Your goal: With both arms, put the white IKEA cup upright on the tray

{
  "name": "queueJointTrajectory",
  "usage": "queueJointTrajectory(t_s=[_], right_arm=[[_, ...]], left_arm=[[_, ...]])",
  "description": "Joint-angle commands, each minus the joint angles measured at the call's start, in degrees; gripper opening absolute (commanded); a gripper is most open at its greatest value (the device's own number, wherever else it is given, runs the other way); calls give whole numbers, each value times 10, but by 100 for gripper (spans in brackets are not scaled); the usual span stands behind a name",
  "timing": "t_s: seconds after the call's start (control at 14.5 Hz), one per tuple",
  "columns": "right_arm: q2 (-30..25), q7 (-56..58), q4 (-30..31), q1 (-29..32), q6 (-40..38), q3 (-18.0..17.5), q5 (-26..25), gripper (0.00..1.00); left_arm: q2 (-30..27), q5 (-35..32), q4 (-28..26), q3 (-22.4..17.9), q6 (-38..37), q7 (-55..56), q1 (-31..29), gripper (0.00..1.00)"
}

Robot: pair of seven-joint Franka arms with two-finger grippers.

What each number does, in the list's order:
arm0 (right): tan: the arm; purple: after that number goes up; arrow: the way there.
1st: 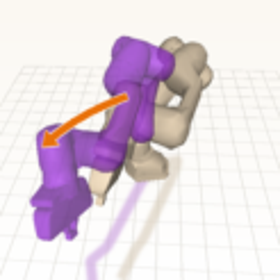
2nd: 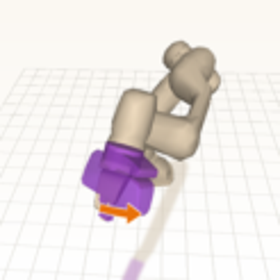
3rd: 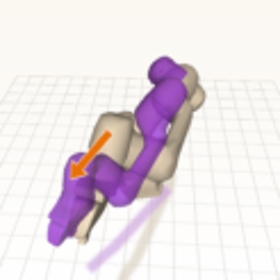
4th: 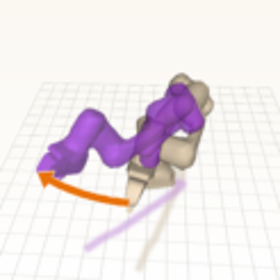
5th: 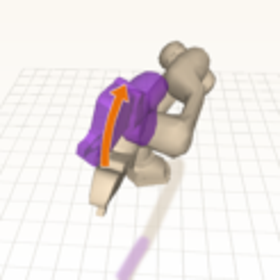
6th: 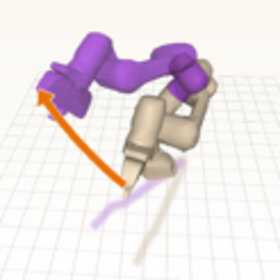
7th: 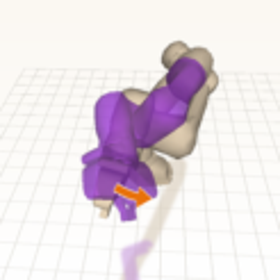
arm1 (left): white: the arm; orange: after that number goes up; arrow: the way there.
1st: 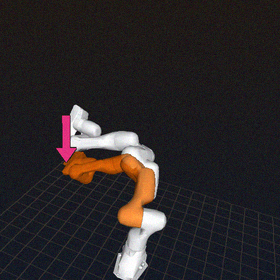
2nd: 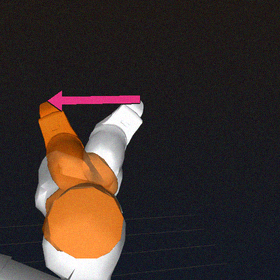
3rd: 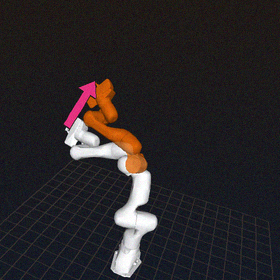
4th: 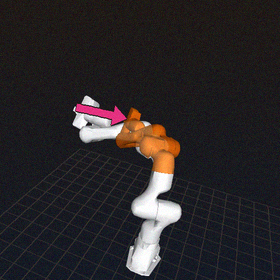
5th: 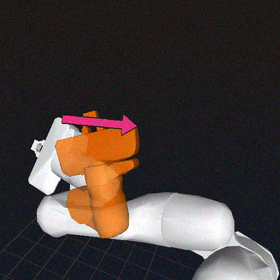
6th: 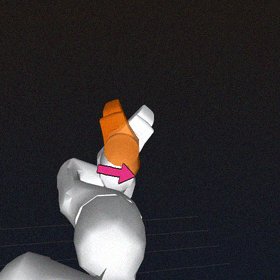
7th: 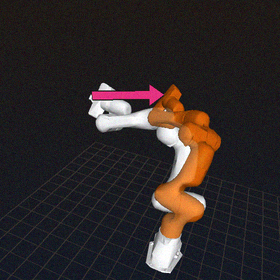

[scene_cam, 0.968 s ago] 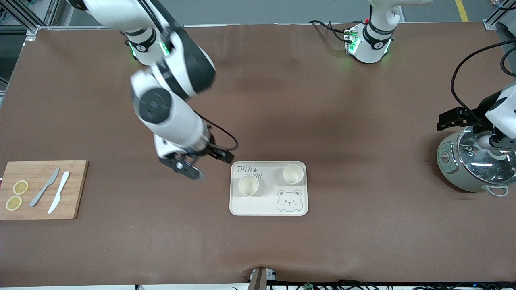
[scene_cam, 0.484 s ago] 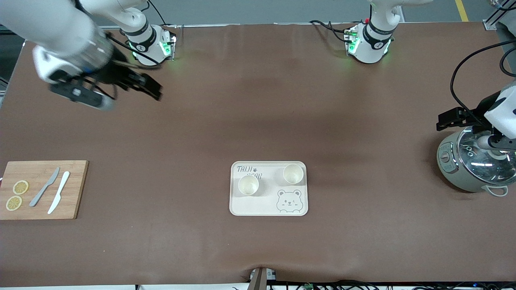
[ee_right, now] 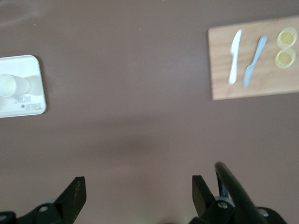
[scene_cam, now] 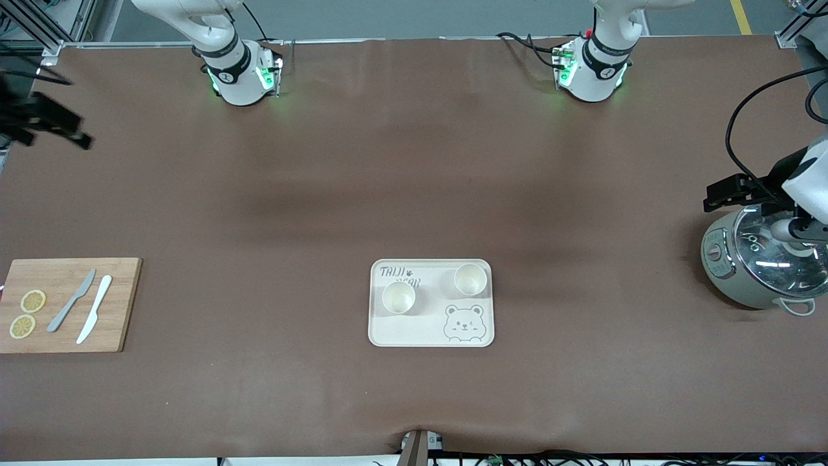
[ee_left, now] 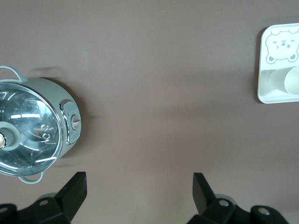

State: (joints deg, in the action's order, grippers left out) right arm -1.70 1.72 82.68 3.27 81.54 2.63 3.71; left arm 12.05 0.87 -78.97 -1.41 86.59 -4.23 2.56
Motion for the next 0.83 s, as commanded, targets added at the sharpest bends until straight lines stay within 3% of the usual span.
queueJointTrajectory(t_s=[0.0,0.76], right_arm=[[5,54,9,41,17,-10,-5,100],[45,48,13,29,31,-13,-7,100]], left_arm=[[1,8,-5,-3,10,-1,-6,100],[1,10,-3,-3,24,-4,-9,100]])
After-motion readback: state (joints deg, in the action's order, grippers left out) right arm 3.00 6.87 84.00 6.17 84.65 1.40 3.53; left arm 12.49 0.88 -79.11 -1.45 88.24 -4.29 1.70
